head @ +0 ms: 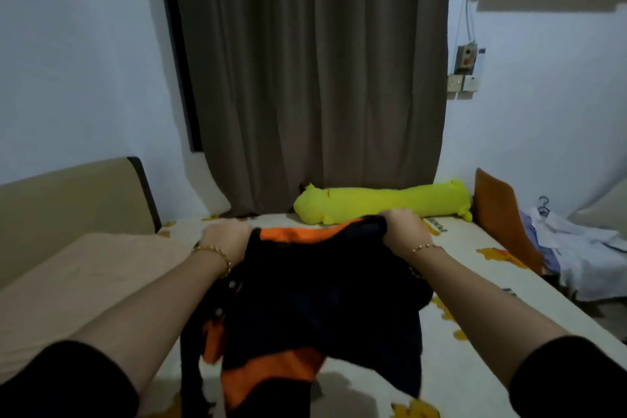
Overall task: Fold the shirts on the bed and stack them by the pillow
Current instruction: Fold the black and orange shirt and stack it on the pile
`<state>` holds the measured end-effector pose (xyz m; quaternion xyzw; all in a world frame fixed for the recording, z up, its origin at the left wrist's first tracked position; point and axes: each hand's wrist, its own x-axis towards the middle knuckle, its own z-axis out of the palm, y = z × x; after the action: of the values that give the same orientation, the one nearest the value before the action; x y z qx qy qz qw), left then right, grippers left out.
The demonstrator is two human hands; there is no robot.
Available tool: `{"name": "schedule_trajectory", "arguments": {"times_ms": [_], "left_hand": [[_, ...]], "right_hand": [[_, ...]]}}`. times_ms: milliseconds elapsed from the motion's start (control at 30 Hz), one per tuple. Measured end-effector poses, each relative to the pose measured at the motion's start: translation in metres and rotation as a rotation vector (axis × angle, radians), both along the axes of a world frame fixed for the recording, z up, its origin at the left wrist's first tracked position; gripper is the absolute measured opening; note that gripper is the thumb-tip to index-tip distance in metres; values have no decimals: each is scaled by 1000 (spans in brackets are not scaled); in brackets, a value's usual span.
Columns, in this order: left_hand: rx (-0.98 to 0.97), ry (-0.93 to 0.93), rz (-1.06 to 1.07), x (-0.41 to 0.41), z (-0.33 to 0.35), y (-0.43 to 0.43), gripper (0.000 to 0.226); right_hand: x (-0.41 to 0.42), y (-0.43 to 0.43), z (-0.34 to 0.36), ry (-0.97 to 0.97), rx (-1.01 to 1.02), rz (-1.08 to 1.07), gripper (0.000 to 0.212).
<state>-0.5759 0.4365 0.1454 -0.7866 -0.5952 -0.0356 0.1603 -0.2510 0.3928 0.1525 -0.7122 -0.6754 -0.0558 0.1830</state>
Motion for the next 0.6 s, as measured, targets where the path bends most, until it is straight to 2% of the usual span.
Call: {"name": "schedule_trajectory", "arguments": {"times_ms": [133, 200, 300, 333, 433, 533, 600], "left_hand": [[398, -139, -22, 0, 114, 46, 15], [571, -181, -50, -5, 143, 53, 17], [707, -171, -105, -14, 136, 65, 12], [703, -140, -112, -19, 120, 68, 11], [622, 0, -105, -34, 42, 73, 32], [543, 59, -204, -46, -75, 66, 39], [428, 95, -244, -50, -165, 52, 38]], "right_hand": [[-3, 54, 87, 24, 387, 14, 20], [-8, 69, 114, -55, 440, 30, 16], [-9, 85, 110, -278, 456, 15, 20], [-8, 87, 96, -330, 443, 21, 24], [-1, 91, 26, -428, 367, 57, 43], [2, 79, -87, -453, 348, 58, 47], [3, 56, -170, -426, 215, 50, 47]]}}
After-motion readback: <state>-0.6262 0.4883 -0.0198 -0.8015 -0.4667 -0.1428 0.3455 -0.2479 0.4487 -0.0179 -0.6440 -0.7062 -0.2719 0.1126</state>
